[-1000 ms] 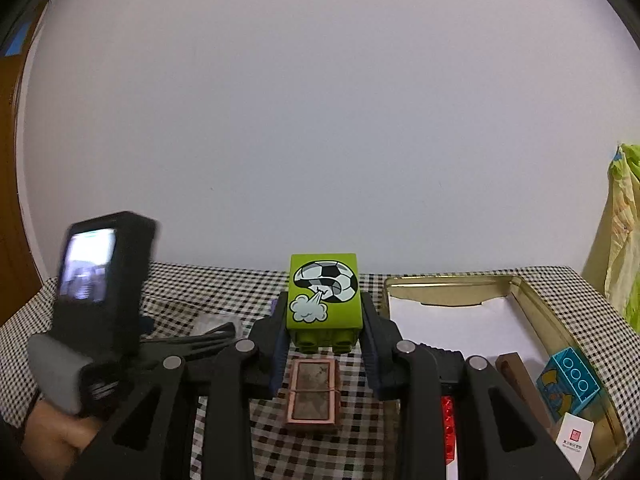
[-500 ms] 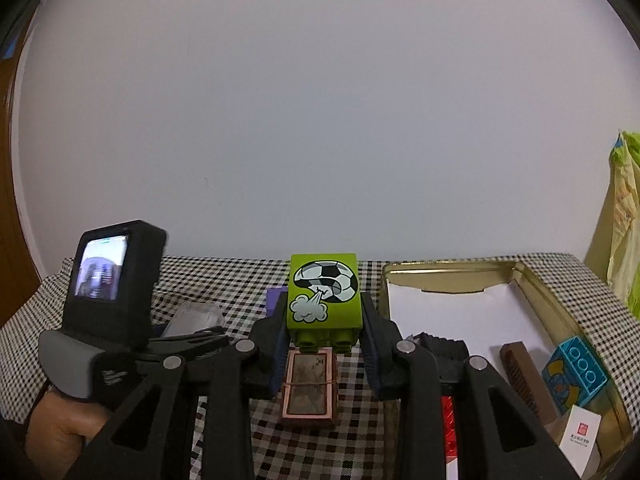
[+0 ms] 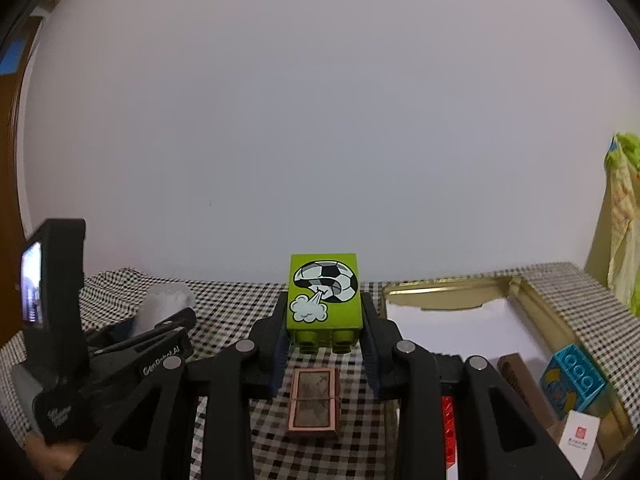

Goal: Organize rigid objects
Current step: 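Carry the green brick into the tray with the right tool while the left tool places the clear box there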

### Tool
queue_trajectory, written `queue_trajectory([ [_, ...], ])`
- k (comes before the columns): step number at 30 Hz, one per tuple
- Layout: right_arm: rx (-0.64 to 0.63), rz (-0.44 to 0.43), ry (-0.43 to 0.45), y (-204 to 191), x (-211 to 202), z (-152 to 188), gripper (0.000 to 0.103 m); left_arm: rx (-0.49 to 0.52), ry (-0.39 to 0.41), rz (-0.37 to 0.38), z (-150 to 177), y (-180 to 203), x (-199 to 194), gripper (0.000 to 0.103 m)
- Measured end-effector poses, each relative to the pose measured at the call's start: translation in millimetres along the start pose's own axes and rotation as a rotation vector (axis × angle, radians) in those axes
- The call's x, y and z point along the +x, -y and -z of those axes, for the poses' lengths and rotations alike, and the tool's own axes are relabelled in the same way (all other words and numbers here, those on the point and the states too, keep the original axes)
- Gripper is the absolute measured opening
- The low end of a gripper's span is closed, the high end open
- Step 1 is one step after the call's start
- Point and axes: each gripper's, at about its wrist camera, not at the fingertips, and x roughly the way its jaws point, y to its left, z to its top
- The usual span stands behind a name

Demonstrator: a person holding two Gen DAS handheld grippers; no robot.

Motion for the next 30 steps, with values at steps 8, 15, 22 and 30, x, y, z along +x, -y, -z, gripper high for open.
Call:
queue_trajectory([
  [8,-0.022,0.013,0.047,4.3,-9.3,-2.7,0.034,0.043,0.043,-0.028,5.6,8.5,-12.9,0.054],
  [15,-0.015,0.025,0.065,15.2,-15.1,-5.4,0.034,0.057,0.064,-0.028,6.7,9.5,-24.3,0.054],
  [22,-0.024,0.054,0.089,30.6,-23.0,-6.6,0.034,0.077,0.067,-0.024,7.2,21.0,-28.6,0.054],
  [30,-0.019,0.080,0.095,51.2,-25.5,-7.8,0.034,0.076,0.070,-0.023,10.3,29.6,-32.8,0.054],
])
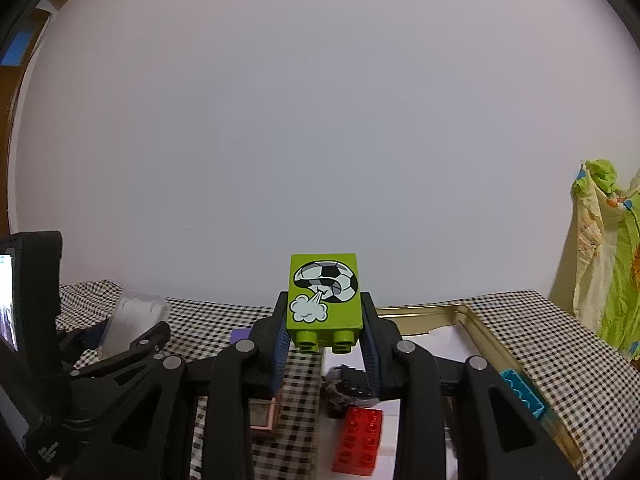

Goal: Organize rigid objects
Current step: 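Carry the green brick into the tray with the right tool while the left tool places the clear box there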

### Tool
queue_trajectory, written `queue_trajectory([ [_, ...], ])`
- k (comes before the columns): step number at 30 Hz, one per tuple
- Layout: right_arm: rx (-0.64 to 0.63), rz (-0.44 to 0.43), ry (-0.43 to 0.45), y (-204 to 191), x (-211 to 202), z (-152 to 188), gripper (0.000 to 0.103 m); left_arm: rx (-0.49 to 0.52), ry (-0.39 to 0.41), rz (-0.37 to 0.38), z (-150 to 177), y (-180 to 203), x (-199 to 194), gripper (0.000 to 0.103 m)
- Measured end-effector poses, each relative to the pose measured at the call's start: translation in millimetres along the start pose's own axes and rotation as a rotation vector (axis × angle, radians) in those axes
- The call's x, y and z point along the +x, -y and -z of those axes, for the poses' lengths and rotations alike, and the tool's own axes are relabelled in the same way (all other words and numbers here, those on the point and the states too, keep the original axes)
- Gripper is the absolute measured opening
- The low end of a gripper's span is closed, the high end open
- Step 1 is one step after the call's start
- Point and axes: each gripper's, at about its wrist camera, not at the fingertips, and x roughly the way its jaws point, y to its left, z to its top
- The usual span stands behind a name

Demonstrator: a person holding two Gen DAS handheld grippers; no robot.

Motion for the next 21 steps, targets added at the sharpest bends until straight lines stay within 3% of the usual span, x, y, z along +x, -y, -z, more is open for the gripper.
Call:
queue_trajectory([
  [12,0.015,0.049,0.015,23.0,-5.6,-5.7,0.034,0.009,0.011,0.031,1.3,27.7,-14.6,0.054],
  [14,0.016,0.058,0.020,4.5,-17.3,-7.0,0.034,0.001,0.013,0.044,0.1,32.1,-17.3,0.054],
  [21,0.018,0.093,0.028,11.5,-35.4,-5.9,0.034,0.024,0.021,0.070,0.0,53.9,-23.2,0.054],
])
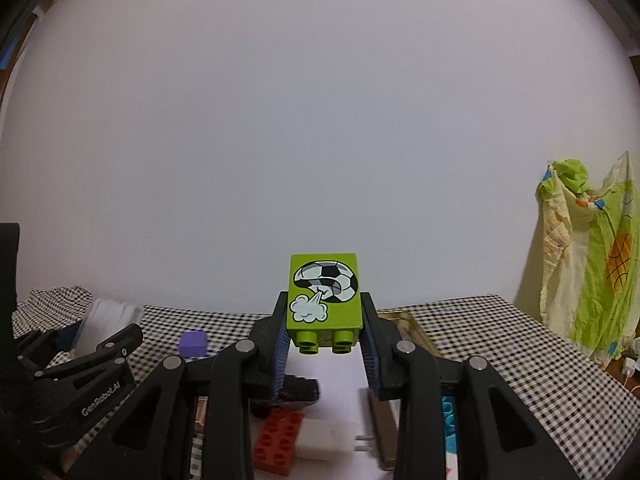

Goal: Organize rigid objects
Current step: 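Carry the green brick into the tray with the right tool while the left tool places the clear box there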

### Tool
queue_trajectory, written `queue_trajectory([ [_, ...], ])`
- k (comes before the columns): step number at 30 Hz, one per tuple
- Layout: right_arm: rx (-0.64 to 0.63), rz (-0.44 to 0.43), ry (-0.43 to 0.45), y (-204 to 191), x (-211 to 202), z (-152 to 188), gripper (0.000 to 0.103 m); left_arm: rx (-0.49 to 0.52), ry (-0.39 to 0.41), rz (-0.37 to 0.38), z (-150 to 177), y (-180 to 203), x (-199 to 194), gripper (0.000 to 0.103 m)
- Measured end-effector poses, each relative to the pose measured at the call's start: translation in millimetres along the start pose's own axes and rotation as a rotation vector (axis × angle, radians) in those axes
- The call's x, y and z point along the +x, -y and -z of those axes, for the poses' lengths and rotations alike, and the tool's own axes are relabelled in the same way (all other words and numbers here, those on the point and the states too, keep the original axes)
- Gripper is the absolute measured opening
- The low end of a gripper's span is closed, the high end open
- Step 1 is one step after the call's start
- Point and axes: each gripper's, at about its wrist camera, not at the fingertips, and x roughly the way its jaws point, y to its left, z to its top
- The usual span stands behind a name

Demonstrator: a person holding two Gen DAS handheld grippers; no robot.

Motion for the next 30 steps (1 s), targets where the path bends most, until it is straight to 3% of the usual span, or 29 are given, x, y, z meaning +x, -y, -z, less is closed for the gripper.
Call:
queue_trajectory([
  [12,0.021,0.053,0.009,56.8,2.2,-4.6,0.034,0.022,0.008,0.049,-7.5,33.2,-5.1,0.054],
  [30,-0.007,0.132,-0.020,85.3,18.8,-1.5,0.034,0.072,0.001,0.145,-6.7,93.8,-7.2,0.054],
])
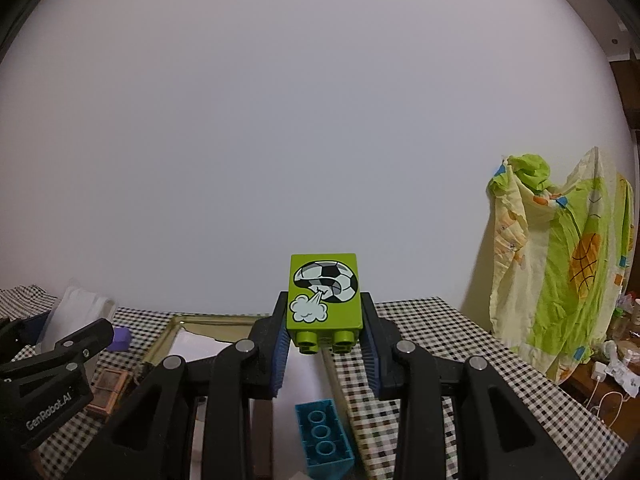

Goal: Organize rigid objects
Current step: 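Carry the green brick into the tray with the right tool while the left tool places the clear box there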

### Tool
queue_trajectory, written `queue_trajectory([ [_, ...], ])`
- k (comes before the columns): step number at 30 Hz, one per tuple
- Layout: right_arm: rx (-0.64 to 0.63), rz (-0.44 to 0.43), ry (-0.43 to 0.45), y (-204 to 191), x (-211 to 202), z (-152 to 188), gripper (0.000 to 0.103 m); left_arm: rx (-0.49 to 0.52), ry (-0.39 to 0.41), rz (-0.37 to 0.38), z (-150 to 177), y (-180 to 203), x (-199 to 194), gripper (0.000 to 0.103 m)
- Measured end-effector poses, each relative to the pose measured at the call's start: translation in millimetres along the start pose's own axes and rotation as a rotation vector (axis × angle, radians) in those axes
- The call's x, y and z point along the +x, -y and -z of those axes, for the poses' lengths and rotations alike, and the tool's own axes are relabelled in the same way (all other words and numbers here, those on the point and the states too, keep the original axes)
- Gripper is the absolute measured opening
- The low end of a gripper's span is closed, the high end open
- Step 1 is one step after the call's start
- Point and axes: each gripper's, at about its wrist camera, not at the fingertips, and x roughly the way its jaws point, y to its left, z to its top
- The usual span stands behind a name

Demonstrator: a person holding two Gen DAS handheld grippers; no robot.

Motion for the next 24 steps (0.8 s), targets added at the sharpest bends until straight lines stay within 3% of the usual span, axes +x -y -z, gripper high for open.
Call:
queue_trajectory([
  [14,-0.034,-0.006,-0.064,4.0,19.5,6.8,0.034,0.018,-0.079,0.053,9.9,19.7,11.8,0.054],
  [24,-0.082,-0.013,-0.088,-7.3,16.2,17.0,0.034,0.045,-0.100,0.033,12.3,24.4,13.0,0.054],
])
